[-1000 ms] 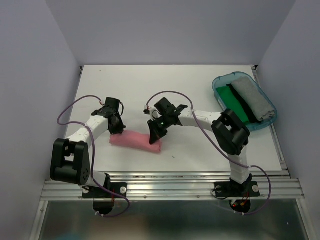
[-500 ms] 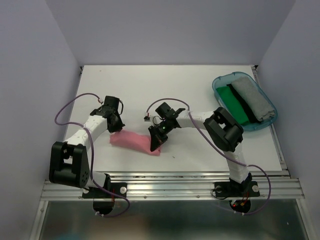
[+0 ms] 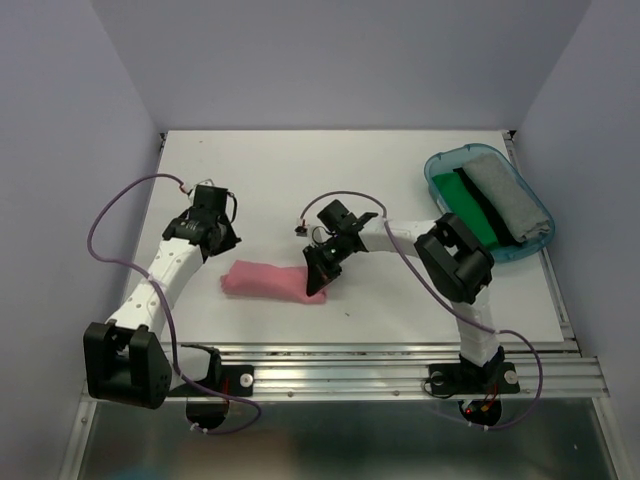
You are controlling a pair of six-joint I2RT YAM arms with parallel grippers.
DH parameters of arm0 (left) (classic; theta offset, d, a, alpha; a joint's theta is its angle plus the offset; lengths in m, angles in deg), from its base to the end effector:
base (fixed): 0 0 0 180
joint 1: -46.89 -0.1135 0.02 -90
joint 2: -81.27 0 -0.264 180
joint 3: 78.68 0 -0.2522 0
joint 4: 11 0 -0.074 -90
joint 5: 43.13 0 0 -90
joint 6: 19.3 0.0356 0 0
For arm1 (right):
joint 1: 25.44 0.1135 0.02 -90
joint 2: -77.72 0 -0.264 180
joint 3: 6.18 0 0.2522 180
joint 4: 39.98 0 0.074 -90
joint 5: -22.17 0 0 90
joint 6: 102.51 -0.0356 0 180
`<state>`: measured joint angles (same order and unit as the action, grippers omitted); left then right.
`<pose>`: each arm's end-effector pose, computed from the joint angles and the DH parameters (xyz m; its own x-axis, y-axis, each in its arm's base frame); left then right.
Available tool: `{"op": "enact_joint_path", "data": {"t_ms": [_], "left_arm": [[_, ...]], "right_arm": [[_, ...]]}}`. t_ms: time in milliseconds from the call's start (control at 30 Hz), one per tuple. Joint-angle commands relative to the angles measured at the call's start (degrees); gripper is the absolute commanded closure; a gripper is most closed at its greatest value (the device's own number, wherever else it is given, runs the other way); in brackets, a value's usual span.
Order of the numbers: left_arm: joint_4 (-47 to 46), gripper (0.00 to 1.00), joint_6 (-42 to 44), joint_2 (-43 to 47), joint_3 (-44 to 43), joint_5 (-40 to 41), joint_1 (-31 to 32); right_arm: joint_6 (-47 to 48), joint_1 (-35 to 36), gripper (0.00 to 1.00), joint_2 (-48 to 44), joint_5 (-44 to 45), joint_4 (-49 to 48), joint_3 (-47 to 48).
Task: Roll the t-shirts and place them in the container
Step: Roll the T-shirt to the center of the board.
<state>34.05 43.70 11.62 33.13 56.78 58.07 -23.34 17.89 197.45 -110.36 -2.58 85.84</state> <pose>0.2517 -0.0435 0.2755 -0.6681 -0.3238 -0.6699 -0.2565 0.9454 -0.2012 0.2864 0.3032 0.1346 -0.7820 -0.5473 -0.2982 -0.5760 0.4517 0.6813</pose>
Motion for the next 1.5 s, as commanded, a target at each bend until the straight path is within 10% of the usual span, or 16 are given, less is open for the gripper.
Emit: {"op": "enact_joint_path", "data": {"t_ms": [0,533,1467], "left_arm": [[1.3,1.00,0.9,0.5,1.9,-1.6,0.2],[4.1,1.00,-0.6,2.1,-2.6,-0.2,0.2],[5.2,1.00,0.2,3.0,-2.7,-1.3,-2.7]], "right_arm": [[2.2,-2.7,0.99,-0.7,9.5,2.7,0.5],[-0.4,5.3,0.98,-9.4,19.7,2.5,8.1],[-4.1,7.6,0.99,7.0,22.0,1.4,22.1]]}}
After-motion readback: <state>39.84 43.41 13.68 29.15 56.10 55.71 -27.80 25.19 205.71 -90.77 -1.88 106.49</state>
